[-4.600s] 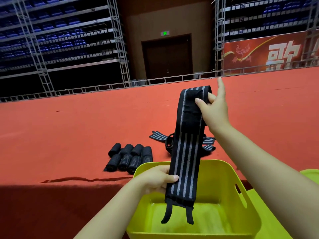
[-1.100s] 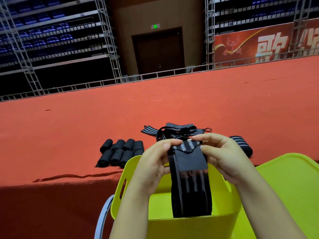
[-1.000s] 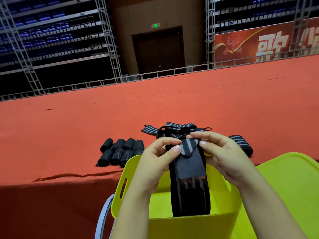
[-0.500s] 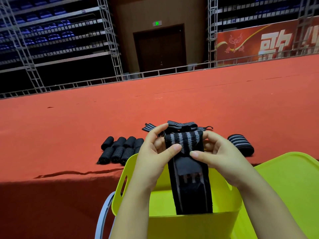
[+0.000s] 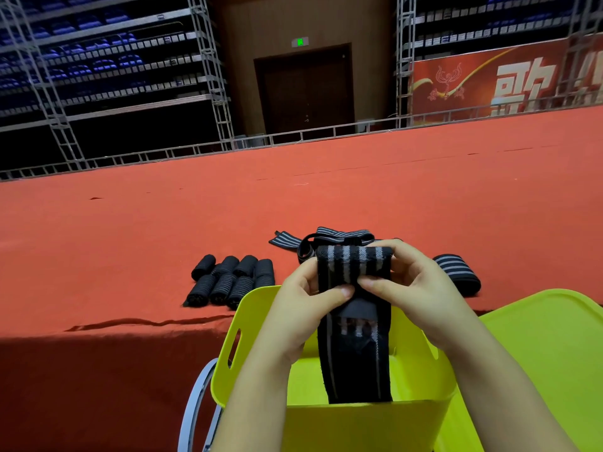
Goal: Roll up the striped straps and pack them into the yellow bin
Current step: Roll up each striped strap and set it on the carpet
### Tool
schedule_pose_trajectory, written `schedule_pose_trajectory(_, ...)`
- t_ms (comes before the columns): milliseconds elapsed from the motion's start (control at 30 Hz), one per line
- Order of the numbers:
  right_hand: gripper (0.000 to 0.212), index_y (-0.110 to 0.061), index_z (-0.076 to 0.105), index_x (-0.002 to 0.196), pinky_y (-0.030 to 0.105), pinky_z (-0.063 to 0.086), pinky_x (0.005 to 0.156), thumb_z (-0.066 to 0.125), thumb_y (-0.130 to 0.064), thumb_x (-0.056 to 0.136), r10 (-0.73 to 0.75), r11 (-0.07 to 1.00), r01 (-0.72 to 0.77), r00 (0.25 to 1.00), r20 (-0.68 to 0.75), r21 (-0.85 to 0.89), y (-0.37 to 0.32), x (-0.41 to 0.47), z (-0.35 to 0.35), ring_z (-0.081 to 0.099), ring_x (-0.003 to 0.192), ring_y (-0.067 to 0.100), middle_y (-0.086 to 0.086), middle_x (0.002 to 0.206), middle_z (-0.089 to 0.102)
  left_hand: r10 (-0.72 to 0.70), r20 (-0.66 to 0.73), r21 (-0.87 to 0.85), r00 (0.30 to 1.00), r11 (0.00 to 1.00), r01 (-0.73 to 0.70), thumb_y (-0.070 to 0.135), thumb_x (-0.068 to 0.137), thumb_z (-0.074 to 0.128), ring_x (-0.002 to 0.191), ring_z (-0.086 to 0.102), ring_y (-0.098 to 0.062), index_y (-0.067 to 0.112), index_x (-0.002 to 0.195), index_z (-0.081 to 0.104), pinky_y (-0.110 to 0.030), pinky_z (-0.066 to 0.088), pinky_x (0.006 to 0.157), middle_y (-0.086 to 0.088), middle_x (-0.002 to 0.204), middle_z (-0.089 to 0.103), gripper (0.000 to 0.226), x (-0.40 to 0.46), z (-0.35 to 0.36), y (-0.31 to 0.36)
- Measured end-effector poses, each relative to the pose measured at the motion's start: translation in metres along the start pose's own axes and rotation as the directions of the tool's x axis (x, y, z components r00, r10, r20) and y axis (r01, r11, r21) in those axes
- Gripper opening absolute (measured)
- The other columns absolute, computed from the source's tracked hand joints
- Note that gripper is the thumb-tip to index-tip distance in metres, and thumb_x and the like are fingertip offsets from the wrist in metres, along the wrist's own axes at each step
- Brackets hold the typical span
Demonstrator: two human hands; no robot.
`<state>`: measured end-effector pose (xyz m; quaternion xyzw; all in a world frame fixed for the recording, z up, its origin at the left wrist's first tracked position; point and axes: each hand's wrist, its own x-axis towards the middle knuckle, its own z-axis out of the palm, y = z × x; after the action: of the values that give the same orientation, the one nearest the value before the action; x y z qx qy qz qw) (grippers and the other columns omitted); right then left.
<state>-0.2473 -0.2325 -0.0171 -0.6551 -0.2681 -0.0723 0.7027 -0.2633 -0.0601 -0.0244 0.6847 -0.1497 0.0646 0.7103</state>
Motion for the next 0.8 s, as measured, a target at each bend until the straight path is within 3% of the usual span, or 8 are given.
schedule_pose_trajectory(167,0.032,-0.019,0.063,0.101,0.029,0.053,0.083,0.067,0.006,0.081,-0.031,0.998,0.03,1.0,-0.004,-0.064,-0.002,0.001,-0.004,0.065,0.091,0.011,-0.006,0.092,0.069,-0.123,0.035,-0.028,0.992,0.992,0.124,0.002,0.089,0.063,0.1,0.067,-0.018,0.02,0.112,0.066,-0.032,0.051,0.082,0.0,0.1,0.073,0.029,-0.005,-0.004,-0.003)
schedule_pose_trajectory(267,0.039,-0.028,0.064,0.099,0.028,0.053,0.082,0.067,0.007,0.082,-0.061,0.989,0.064,0.998,0.022,-0.136,-0.003,0.001,-0.007,0.065,0.09,0.013,-0.007,0.096,0.069,-0.154,0.023,-0.034,0.988,0.987,0.155,0.004,0.087,0.065,0.097,0.068,-0.023,0.02,0.11,0.067,-0.04,0.048,0.08,-0.005,0.095,0.073,0.028,-0.006,-0.004,-0.005)
schedule_pose_trajectory(367,0.051,-0.034,0.065,0.095,0.019,0.05,0.079,0.064,0.014,0.08,-0.096,0.98,0.104,0.994,0.057,-0.171,-0.002,0.001,-0.008,0.064,0.087,0.007,-0.013,0.098,0.068,-0.152,-0.006,-0.036,0.988,0.988,0.152,-0.004,0.091,0.057,0.078,0.069,-0.013,0.017,0.102,0.066,-0.03,0.054,0.066,0.003,0.075,0.069,0.025,-0.007,-0.001,-0.003)
schedule_pose_trajectory(433,0.055,-0.035,0.067,0.089,0.018,0.049,0.08,0.061,0.019,0.078,-0.148,0.972,0.159,0.986,0.076,-0.175,-0.002,0.001,-0.008,0.064,0.092,0.006,-0.013,0.098,0.067,-0.157,-0.025,-0.035,0.987,0.987,0.157,-0.003,0.091,0.056,0.077,0.069,-0.014,0.021,0.098,0.068,-0.031,0.054,0.066,0.004,0.073,0.069,0.028,-0.007,0.001,-0.002)
schedule_pose_trajectory(533,0.048,-0.035,0.07,0.086,0.024,0.051,0.083,0.061,0.009,0.071,-0.275,0.922,0.289,0.957,0.09,-0.258,0.001,0.002,-0.006,0.063,0.099,0.013,-0.012,0.095,0.066,-0.16,-0.039,-0.039,0.986,0.987,0.158,0.005,0.093,0.056,0.08,0.067,-0.014,0.027,0.09,0.071,-0.032,0.049,0.067,0.0,0.084,0.071,0.026,-0.006,0.003,0.0)
schedule_pose_trajectory(667,0.04,-0.028,0.072,0.083,0.022,0.05,0.081,0.06,0.007,0.068,-0.308,0.908,0.311,0.95,0.055,-0.281,0.008,0.004,-0.005,0.064,0.097,0.011,-0.011,0.094,0.067,-0.198,-0.008,-0.044,0.98,0.979,0.197,0.021,0.096,0.053,0.075,0.061,-0.011,0.022,0.101,0.069,-0.029,0.046,0.066,0.002,0.083,0.067,0.016,-0.006,0.001,0.001)
schedule_pose_trajectory(733,0.04,-0.027,0.073,0.083,0.023,0.049,0.082,0.061,0.008,0.067,-0.319,0.907,0.319,0.947,0.045,-0.276,0.01,0.005,-0.006,0.064,0.097,0.012,-0.009,0.093,0.067,-0.217,0.023,-0.138,0.976,0.966,0.218,0.033,0.09,0.055,0.084,0.06,-0.019,0.018,0.105,0.07,-0.035,0.046,0.074,-0.007,0.09,0.067,0.026,-0.006,-0.002,0.0)
schedule_pose_trajectory(800,0.04,-0.027,0.074,0.084,0.024,0.05,0.082,0.062,0.008,0.068,-0.324,0.905,0.322,0.945,0.042,-0.279,0.012,0.006,-0.006,0.064,0.097,0.013,-0.01,0.093,0.067,-0.227,0.047,-0.2,0.973,0.952,0.232,0.051,0.087,0.05,0.081,0.062,-0.021,0.018,0.105,0.07,-0.034,0.048,0.071,-0.011,0.091,0.068,0.042,-0.008,-0.002,0.002)
